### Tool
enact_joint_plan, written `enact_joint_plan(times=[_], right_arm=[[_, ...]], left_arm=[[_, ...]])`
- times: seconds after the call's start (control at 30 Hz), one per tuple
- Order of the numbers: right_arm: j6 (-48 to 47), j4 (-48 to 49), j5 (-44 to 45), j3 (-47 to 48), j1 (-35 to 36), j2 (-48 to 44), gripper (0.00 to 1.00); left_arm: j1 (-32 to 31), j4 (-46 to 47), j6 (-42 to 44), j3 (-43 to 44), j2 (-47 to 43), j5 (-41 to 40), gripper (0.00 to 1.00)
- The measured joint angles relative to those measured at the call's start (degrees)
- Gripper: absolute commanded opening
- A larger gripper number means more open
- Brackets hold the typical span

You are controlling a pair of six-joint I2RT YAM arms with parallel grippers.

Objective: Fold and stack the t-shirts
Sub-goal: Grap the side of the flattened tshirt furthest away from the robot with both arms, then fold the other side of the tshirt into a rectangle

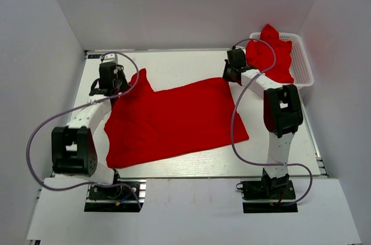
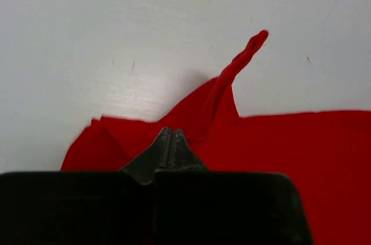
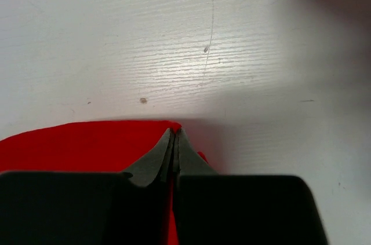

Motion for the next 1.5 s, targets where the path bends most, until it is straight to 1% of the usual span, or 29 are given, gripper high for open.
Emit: enact_joint_plan(times=[0.13,0.27,0.4,0.53,0.6,0.77,1.0,1.2,1.23,1.27,1.3,1.33,1.5], right_arm=[[-0.6,1.3,-0.1,-2.7,0.0,-2.5,0.00],[-1.0,1.3,-0.1,-4.2,0.0,-3.8,0.00],[-1.7,1.4,0.3,-5.9,0.0,-5.4,0.00],[-2.5,1.1,0.8,-7.9,0.0,-7.4,0.00],[-2.9,0.9,1.0,-8.9,0.0,-8.7,0.00],[-3.7,0.6,1.7,-10.9,-0.1,-11.7,0.00],[-4.5,-0.8,2.2,-11.3,-0.1,-12.5,0.00],[-5.2,-4.0,2.7,-11.3,-0.1,-12.5,0.00],[-5.2,-4.3,2.8,-11.3,-0.1,-12.5,0.00],[-5.2,-4.9,2.9,-11.4,-0.1,-12.6,0.00],[-5.2,-5.1,3.0,-11.6,-0.1,-12.8,0.00],[-5.2,-5.2,3.2,-12.0,-0.1,-13.1,0.00],[-5.1,-6.6,3.6,-14.5,-0.1,-14.3,0.00]], left_arm=[[-0.3,-1.5,-2.8,-9.5,-11.1,2.6,0.00],[-0.3,-7.0,-6.0,-15.8,-21.8,5.7,0.00],[-0.3,-13.7,-9.0,-18.4,-31.5,7.8,0.00],[-0.3,-24.0,-11.1,-18.4,-42.1,8.8,0.00],[-0.3,-28.0,-11.7,-18.3,-45.4,9.3,0.00],[-0.3,-38.5,-13.4,-17.9,-50.4,11.7,0.00],[-0.3,-48.1,-15.4,-19.3,-54.1,14.1,0.00],[-0.3,-55.2,-16.1,-19.2,-55.8,14.3,0.00],[-0.3,-55.8,-16.2,-19.6,-56.0,14.4,0.12],[-0.3,-56.4,-16.3,-20.1,-56.3,14.5,0.33],[-0.3,-57.0,-16.2,-20.5,-56.4,14.5,0.64],[-0.3,-57.6,-16.1,-20.9,-56.4,14.7,0.99],[-0.2,-60.7,-16.6,-20.2,-54.6,14.5,1.00]])
